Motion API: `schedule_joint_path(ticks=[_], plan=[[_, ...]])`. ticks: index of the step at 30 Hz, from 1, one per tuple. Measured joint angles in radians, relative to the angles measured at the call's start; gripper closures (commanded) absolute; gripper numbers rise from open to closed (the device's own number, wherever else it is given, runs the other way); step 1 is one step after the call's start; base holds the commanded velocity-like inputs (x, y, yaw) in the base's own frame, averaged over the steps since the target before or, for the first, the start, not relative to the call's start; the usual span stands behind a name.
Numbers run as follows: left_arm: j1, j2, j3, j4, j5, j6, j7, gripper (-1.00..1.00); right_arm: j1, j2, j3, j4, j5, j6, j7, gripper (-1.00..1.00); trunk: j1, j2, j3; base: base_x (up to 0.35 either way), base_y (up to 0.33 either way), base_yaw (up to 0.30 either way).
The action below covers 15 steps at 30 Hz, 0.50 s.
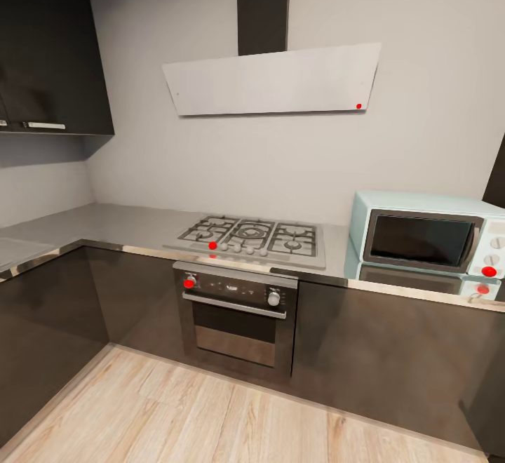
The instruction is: Put the three can of soda from the living room inside the tash can in the kitchen.
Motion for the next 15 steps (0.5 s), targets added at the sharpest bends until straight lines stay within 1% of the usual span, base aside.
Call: schedule_joint_path(ticks=[2, 3, 4, 6, 7, 10, 11, 12, 13, 14, 15], plan=[[-0.001, 0.0, 0.0, 0.0, 0.001, 0.0, 0.0, -1.0, 0.002, 0.0, -0.004, -0.068, 0.0, 0.049, 0.001, -1.0, 0.0, 0.0, 0.0, 0.0, 0.0, 0.0], [-0.001, 0.0, 0.0, 0.0, 0.001, 0.0, 0.0, -1.0, 0.002, 0.0, -0.004, -0.069, 0.0, 0.05, 0.001, -1.0, 0.0, 0.0, 0.0, 0.0, 0.0, 0.0], [-0.004, 0.0, 0.0, -0.001, 0.002, 0.0, -0.001, -1.0, 0.005, 0.001, -0.007, -0.164, 0.0, 0.131, 0.003, -1.0, 0.0, 0.0, 0.0, 0.0, 0.0, 0.0], [-0.009, 0.0, 0.0, -0.001, 0.002, 0.0, -0.001, -1.0, 0.022, 0.004, -0.009, -0.315, 0.0, 0.244, 0.003, -1.0, 0.0, 0.0, 0.0, 0.0, 0.0, 0.0], [-0.011, -0.001, 0.0, -0.001, 0.002, 0.001, -0.002, -1.0, 0.042, 0.005, -0.009, -0.405, 0.001, 0.307, 0.004, -1.0, 0.0, 0.0, 0.0, 0.0, 0.0, 0.0], [-0.02, -0.001, 0.0, -0.002, 0.003, 0.002, -0.003, -1.0, 0.142, 0.008, -0.01, -0.709, 0.003, 0.503, 0.002, -1.0, 0.0, 0.0, 0.0, 0.0, 0.0, 0.0], [-0.021, -0.001, 0.0, -0.002, 0.003, 0.002, -0.003, -1.0, 0.144, 0.008, -0.01, -0.713, 0.004, 0.505, 0.002, -1.0, 0.0, 0.0, 0.0, 0.0, 0.0, 0.0], [-0.026, -0.001, 0.001, -0.002, 0.003, 0.002, -0.003, -1.0, 0.178, 0.01, -0.01, -0.807, 0.004, 0.562, -0.001, -1.0, 0.0, 0.0, 0.0, 0.0, 0.0, 0.0], [-0.026, -0.001, 0.001, -0.002, 0.003, 0.002, -0.003, -1.0, 0.18, 0.01, -0.01, -0.81, 0.004, 0.564, -0.001, -1.0, 0.0, 0.0, 0.0, 0.0, 0.0, 0.0], [-0.031, -0.001, 0.001, -0.002, 0.003, 0.002, -0.003, -1.0, 0.209, 0.011, -0.009, -0.896, 0.005, 0.614, -0.002, -1.0, 0.0, 0.0, 0.0, 0.0, 0.0, 0.0], [-0.043, -0.001, 0.001, -0.002, 0.003, 0.004, -0.004, -1.0, 0.252, 0.012, -0.007, -1.029, 0.004, 0.694, -0.005, -1.0, 0.0, 0.0, 0.0, 0.0, 0.0, 0.0]])
